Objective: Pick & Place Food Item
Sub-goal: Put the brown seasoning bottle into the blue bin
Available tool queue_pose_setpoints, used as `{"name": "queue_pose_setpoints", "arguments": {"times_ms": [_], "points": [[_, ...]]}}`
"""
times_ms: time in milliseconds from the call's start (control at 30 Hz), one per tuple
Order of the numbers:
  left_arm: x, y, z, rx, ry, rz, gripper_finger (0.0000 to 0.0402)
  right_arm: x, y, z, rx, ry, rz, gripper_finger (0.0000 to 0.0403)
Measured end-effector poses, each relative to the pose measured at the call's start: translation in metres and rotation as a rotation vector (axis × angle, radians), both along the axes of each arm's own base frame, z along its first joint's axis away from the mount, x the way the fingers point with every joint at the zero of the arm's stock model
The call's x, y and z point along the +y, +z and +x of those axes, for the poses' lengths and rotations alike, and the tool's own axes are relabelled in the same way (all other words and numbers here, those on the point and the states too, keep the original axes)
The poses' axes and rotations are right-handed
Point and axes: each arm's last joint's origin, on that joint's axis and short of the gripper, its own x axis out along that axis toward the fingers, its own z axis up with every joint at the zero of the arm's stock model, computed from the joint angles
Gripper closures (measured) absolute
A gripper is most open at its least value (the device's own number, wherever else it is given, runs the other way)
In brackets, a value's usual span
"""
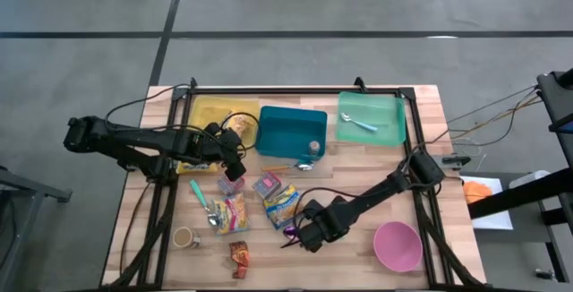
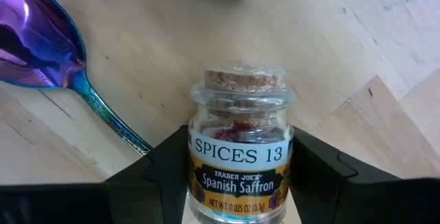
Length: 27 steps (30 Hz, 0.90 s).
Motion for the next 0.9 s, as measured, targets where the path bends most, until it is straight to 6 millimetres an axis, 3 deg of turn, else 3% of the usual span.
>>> {"name": "queue_pose_setpoints", "arguments": {"times_ms": [233,533,900], "points": [[0.000,0.001,0.002,-0.006,-0.040,0.008,0.0207,0.013,0.007,-0.007,-0.037,0.095,-0.047,0.0216],[-0.012,0.012,0.021,-0.199,-0.336,-0.232,0.0207,0.030,0.049,-0.015,-0.266,0.259,-0.113,0.0216],[-0.015,0.025,0.033,-0.427,-0.251,-0.492,0.0207,0.023,0.093,-0.021,-0.442,0.378,-0.298,0.0216]]}}
